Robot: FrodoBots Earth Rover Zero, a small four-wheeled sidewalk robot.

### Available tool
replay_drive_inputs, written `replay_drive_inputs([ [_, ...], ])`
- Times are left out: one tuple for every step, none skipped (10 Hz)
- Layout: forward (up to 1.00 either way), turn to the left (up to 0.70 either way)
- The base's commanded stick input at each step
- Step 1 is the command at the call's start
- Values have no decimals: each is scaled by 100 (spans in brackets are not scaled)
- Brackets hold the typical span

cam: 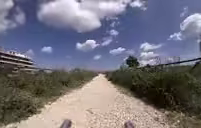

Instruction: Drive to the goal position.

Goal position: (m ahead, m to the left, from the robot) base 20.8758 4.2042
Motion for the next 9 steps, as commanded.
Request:
replay_drive_inputs([
  [85, -34],
  [85, 0],
  [85, 0],
  [85, -2],
  [85, -24],
  [85, 0],
  [85, 0],
  [85, 0],
  [85, 0],
])
